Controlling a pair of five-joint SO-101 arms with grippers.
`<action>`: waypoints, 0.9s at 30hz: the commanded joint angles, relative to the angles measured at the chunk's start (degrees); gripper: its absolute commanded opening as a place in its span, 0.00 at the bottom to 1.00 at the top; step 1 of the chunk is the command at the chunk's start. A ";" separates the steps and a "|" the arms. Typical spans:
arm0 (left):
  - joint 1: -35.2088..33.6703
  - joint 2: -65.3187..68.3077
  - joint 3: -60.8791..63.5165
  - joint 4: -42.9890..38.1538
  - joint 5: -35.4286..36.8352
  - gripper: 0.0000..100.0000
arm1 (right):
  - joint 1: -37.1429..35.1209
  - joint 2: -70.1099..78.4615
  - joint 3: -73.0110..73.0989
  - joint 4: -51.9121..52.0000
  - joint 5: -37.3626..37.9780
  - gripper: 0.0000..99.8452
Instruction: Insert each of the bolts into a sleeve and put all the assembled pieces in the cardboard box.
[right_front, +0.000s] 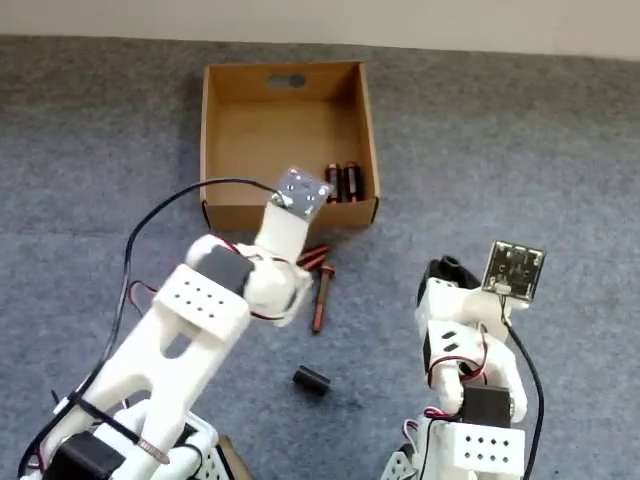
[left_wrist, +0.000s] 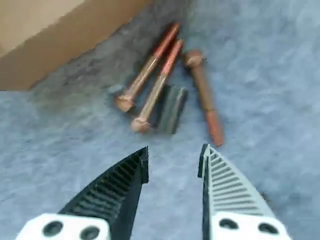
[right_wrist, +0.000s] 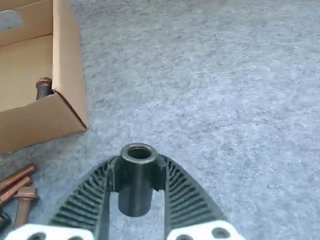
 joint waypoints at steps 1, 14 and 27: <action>3.47 0.13 -1.01 -7.30 13.27 0.18 | 0.57 -0.75 -0.75 0.13 -0.62 0.01; 7.87 8.31 2.59 -21.10 16.62 0.18 | 0.57 -0.75 -0.84 0.13 -0.53 0.01; 6.29 29.93 -13.76 -14.86 16.97 0.18 | 0.31 -0.75 -0.57 0.13 -0.44 0.01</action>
